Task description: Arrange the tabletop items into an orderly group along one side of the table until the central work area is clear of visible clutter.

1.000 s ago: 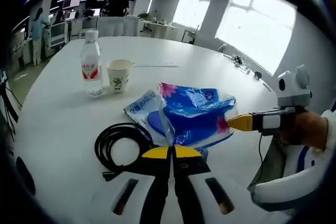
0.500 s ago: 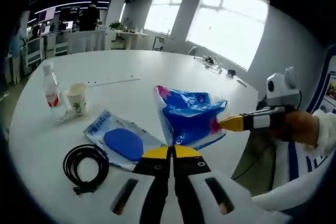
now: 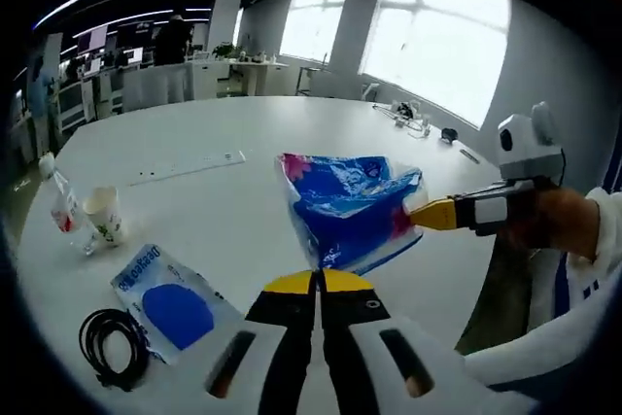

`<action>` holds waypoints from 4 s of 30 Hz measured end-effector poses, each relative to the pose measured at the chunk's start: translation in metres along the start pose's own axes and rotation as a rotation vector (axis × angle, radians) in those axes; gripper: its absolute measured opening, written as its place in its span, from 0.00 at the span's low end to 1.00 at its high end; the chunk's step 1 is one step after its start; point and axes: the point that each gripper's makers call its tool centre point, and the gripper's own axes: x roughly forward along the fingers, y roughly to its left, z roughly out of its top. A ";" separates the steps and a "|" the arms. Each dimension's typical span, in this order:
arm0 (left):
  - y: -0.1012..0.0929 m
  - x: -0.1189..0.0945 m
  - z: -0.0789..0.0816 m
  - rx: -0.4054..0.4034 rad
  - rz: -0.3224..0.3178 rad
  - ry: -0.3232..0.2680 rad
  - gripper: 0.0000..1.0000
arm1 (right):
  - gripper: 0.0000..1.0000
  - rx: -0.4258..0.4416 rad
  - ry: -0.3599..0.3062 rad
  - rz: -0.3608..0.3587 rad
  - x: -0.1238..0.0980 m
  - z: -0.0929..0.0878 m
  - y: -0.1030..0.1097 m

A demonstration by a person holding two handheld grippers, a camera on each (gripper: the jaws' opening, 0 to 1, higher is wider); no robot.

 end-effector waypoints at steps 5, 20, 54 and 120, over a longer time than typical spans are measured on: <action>-0.026 0.025 0.009 0.028 -0.011 0.014 0.00 | 0.00 0.010 -0.004 0.015 -0.003 0.016 -0.037; 0.016 0.051 0.028 0.037 -0.008 0.079 0.00 | 0.00 0.040 0.008 0.020 0.038 0.039 -0.040; 0.100 0.175 0.014 -0.090 -0.038 0.236 0.00 | 0.00 0.121 0.079 -0.055 0.169 0.053 -0.123; 0.122 0.155 0.011 -0.054 0.117 0.147 0.76 | 0.58 -0.006 -0.071 -0.054 0.144 0.048 -0.115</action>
